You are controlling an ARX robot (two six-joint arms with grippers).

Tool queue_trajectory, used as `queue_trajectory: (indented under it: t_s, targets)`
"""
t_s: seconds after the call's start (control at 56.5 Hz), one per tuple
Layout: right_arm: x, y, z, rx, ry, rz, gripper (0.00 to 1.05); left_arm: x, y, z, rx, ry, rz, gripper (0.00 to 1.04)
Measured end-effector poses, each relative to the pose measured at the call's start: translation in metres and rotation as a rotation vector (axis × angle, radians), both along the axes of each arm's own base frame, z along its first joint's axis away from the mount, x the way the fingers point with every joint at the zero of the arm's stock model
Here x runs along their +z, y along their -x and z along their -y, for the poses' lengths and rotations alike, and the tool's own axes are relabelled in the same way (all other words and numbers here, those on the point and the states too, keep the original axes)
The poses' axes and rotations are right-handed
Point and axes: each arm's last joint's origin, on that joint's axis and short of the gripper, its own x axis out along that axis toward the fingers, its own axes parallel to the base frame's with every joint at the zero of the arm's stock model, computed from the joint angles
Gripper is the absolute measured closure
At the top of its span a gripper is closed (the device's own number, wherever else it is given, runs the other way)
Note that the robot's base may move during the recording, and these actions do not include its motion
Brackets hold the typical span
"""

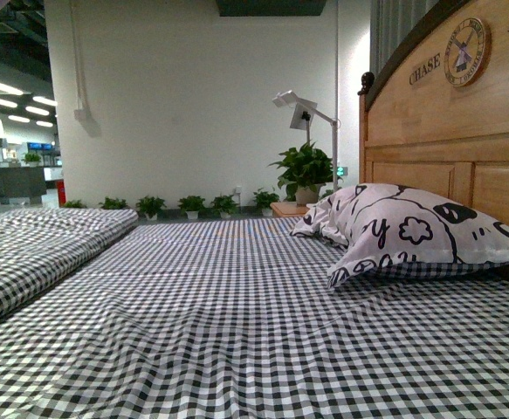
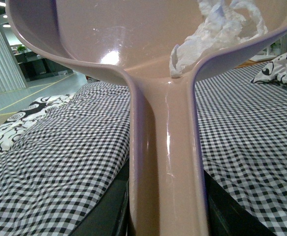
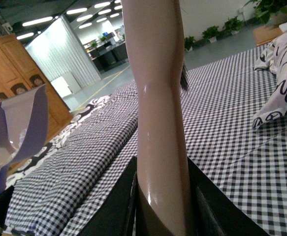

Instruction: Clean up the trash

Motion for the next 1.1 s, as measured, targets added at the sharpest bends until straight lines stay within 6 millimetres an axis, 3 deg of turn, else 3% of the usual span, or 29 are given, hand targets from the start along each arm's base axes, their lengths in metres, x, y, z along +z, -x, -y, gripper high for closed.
queue_trajectory:
  t_s: [0.46, 1.097]
  targets:
    - [-0.009, 0.020, -0.013, -0.029, -0.020, -0.013, 0.83, -0.002, 0.033, 0.004, 0.042, 0.086, 0.041, 0.78]
    - [-0.010, 0.021, -0.013, -0.055, 0.009, -0.006, 0.83, -0.002, 0.034, 0.004, 0.039, 0.106, 0.043, 0.78]
